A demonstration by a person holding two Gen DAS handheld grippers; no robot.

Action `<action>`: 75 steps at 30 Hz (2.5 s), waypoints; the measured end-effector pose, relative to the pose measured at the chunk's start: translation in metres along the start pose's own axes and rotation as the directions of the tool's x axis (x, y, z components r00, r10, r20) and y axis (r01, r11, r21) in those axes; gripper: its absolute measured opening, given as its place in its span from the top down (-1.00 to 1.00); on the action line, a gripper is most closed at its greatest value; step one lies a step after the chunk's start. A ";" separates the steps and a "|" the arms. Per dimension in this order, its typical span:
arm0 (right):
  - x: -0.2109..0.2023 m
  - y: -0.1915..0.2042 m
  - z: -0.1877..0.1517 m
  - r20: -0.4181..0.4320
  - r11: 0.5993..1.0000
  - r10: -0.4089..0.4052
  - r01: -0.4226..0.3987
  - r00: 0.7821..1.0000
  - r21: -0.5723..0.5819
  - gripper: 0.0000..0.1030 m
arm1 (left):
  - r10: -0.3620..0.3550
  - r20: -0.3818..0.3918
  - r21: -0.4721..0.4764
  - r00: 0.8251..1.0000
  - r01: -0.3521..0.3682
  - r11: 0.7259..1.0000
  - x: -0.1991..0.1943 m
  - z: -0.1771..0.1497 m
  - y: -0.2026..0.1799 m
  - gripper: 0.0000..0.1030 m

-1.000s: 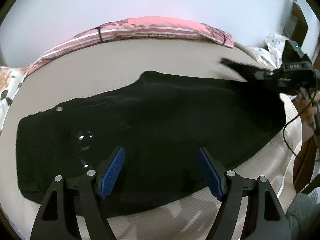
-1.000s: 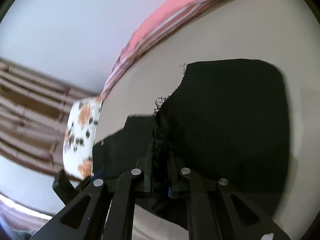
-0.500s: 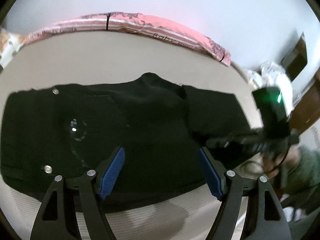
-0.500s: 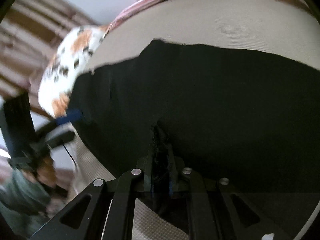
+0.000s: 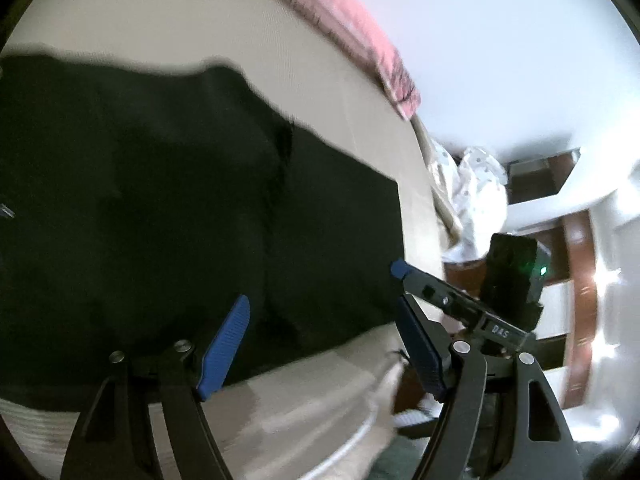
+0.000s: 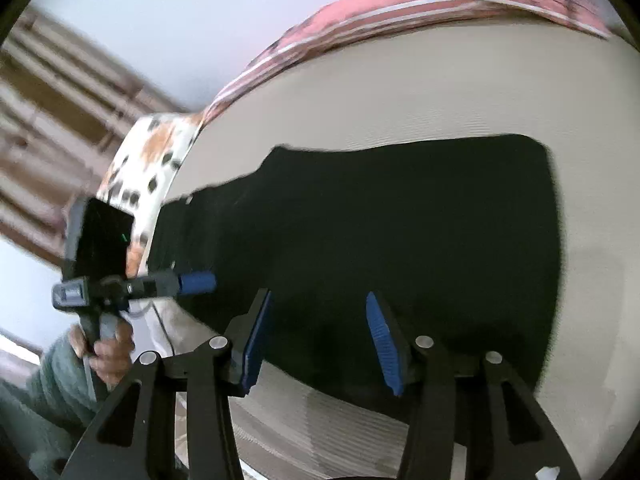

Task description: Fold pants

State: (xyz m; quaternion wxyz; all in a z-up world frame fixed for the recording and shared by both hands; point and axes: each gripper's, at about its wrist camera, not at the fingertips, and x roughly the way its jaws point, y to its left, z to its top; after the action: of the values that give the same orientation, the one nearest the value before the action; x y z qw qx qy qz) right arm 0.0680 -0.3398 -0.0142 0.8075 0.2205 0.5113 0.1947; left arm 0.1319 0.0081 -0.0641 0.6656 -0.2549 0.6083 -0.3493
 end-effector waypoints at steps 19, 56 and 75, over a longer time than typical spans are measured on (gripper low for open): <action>0.008 -0.023 -0.007 0.052 0.989 0.039 -0.046 0.998 0.144 0.04 | 0.015 -0.151 -0.227 0.988 -0.049 0.973 0.043 -0.006 0.024 0.11; 0.013 -0.011 -0.001 0.038 0.988 -0.154 0.154 0.987 -0.008 0.00 | 0.441 0.120 0.247 0.890 -0.457 0.855 0.025 -0.023 -0.036 0.55; 0.058 -0.049 0.073 0.090 0.932 -0.346 0.353 0.934 -0.080 0.42 | 0.396 0.217 0.390 0.892 -0.451 0.803 0.108 0.072 -0.049 0.53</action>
State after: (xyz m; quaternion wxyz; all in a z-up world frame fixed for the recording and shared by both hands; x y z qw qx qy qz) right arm 0.1625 -0.3605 -0.0561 0.8573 0.0944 0.5020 0.0636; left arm 0.1975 -0.1120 -0.0854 0.8027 0.0193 0.5148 -0.3005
